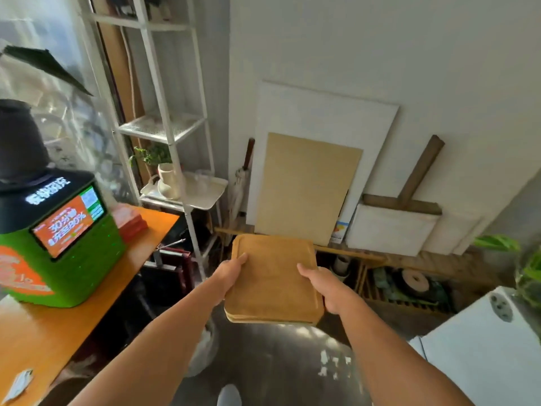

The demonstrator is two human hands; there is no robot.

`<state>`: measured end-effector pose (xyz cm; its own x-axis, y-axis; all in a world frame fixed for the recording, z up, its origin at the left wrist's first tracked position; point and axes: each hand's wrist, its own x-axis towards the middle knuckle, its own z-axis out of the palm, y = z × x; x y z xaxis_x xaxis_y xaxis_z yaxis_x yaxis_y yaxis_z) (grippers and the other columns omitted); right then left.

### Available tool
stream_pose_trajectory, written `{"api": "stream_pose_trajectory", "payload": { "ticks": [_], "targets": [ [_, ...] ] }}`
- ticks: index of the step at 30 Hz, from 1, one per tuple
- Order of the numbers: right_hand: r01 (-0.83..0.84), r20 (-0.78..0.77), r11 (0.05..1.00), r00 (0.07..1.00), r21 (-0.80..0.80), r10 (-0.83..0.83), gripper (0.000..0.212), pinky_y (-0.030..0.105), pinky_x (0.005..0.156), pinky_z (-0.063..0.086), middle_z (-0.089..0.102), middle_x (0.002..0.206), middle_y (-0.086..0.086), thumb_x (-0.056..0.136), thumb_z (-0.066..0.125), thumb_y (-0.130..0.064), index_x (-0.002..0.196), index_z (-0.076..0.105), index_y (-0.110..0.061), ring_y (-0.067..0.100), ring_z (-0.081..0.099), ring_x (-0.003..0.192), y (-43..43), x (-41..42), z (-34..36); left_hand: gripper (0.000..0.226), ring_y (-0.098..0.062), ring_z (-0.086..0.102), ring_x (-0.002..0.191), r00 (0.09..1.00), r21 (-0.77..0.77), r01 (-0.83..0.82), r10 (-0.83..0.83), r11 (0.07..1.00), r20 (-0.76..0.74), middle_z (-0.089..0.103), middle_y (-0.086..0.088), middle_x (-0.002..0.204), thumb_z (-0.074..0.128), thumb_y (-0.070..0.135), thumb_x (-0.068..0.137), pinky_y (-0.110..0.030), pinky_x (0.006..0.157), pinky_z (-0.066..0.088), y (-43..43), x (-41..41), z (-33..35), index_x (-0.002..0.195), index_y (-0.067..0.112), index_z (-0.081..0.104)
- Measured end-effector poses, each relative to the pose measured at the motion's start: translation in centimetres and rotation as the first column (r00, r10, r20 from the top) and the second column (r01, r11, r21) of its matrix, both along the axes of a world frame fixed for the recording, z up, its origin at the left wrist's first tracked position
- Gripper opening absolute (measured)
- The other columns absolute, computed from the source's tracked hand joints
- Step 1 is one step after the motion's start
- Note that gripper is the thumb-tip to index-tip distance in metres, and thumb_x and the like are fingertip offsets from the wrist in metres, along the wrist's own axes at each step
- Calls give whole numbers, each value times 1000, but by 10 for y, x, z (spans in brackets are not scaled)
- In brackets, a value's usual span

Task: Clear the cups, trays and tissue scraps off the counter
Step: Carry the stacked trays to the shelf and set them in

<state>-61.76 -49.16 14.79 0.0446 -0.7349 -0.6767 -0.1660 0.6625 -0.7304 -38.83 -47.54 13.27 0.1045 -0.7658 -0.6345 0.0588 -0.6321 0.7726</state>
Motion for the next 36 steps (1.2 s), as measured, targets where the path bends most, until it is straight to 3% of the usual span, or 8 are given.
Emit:
{"api": "stream_pose_trajectory", "payload": {
  "ticks": [3, 7, 13, 20, 24, 29, 32, 36],
  "targets": [
    [-24, 22, 999, 999, -28, 24, 54, 54, 104, 46, 64, 128, 11, 94, 64, -42, 139, 50, -15, 32, 62, 114, -71, 10, 4, 74, -36, 50, 123, 1000, -36, -25, 25, 999, 2, 49, -14, 140, 41, 63, 94, -49, 103, 37, -66, 9, 3, 147, 10, 36],
    [-32, -55, 997, 998, -67, 29, 76, 55, 113, 36, 45, 149, 11, 90, 66, -51, 150, 36, -14, 34, 44, 136, -148, 26, 3, 79, -36, 47, 128, 993, -79, -60, 68, 995, 101, 47, -17, 144, 31, 64, 96, -46, 106, 36, -137, 25, 8, 146, 4, 37],
    [-73, -22, 996, 997, -46, 72, 68, 51, 104, 47, 60, 131, 12, 91, 65, -49, 143, 44, -10, 33, 60, 114, -238, 58, 2, 82, -36, 47, 129, 972, -49, -127, 134, 991, 193, 47, -19, 143, 31, 65, 95, -46, 109, 35, -218, 51, 8, 144, 0, 42],
    [-203, -15, 977, 979, -59, 203, 72, 53, 106, 45, 61, 133, 13, 89, 67, -51, 142, 47, -7, 34, 59, 118, -359, 90, 0, 82, -37, 50, 124, 933, -76, -249, 261, 965, 248, 50, -20, 139, 32, 64, 95, -45, 106, 40, -313, 77, 9, 142, -3, 42],
    [-291, -31, 953, 957, -87, 289, 68, 50, 107, 44, 61, 133, 12, 91, 65, -51, 141, 50, -7, 32, 58, 119, -435, 104, 5, 83, -30, 54, 109, 921, -83, -320, 331, 944, 206, 55, -14, 130, 35, 68, 92, -41, 98, 41, -374, 85, 11, 139, 1, 45],
    [-401, -28, 909, 916, -117, 400, 69, 42, 91, 50, 63, 117, 8, 90, 66, -52, 140, 49, -7, 28, 61, 101, -520, 128, 21, 90, -36, 48, 128, 882, -44, -433, 433, 900, 185, 48, -16, 143, 34, 73, 89, -47, 110, 36, -432, 98, 25, 148, 5, 35],
    [-457, -28, 880, 889, -133, 457, 71, 47, 103, 48, 62, 127, 10, 91, 65, -51, 143, 48, -5, 31, 61, 112, -562, 155, 26, 88, -37, 46, 130, 833, -57, -509, 508, 859, 219, 45, -18, 145, 34, 70, 91, -47, 110, 35, -455, 113, 32, 148, 4, 33],
    [-518, -42, 846, 855, -123, 517, 83, 49, 104, 48, 56, 139, 12, 86, 69, -55, 148, 40, -7, 32, 59, 119, -606, 200, 35, 86, -38, 43, 131, 763, -86, -593, 593, 800, 258, 42, -20, 146, 34, 67, 93, -45, 112, 32, -485, 148, 34, 148, 1, 33]
  ]
}}
